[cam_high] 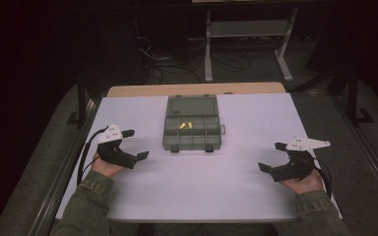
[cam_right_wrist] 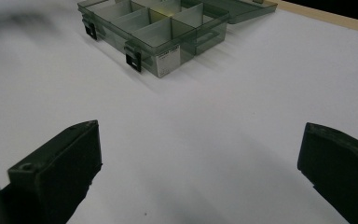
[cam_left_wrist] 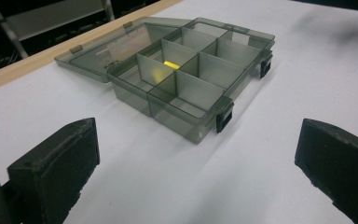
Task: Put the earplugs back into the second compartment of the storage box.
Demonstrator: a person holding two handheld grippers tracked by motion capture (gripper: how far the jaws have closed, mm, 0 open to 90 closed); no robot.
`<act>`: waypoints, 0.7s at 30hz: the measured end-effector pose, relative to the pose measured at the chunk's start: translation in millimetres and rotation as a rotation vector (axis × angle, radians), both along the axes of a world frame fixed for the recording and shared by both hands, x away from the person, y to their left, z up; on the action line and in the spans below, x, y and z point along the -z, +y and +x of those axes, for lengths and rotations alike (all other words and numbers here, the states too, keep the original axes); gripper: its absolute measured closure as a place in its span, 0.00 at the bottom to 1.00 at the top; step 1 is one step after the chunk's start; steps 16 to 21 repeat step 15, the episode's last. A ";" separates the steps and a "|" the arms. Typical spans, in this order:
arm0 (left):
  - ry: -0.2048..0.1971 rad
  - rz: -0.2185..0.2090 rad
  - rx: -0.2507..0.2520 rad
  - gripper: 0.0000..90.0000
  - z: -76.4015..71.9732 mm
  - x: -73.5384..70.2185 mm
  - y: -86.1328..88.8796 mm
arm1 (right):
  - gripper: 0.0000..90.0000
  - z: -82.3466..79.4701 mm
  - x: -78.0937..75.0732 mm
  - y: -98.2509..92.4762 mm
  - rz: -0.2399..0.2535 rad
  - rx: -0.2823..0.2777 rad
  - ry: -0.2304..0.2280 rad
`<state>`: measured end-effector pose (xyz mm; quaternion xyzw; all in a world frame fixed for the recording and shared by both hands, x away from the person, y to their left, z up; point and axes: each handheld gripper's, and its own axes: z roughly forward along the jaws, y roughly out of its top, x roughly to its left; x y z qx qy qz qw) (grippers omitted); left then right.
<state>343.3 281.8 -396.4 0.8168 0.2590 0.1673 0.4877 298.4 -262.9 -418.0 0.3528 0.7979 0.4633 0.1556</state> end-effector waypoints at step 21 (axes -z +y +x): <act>-0.043 -0.143 -0.098 0.00 -25.8 8.1 31.7 | 0.00 -1.5 -0.6 -0.9 0.004 -0.004 -0.002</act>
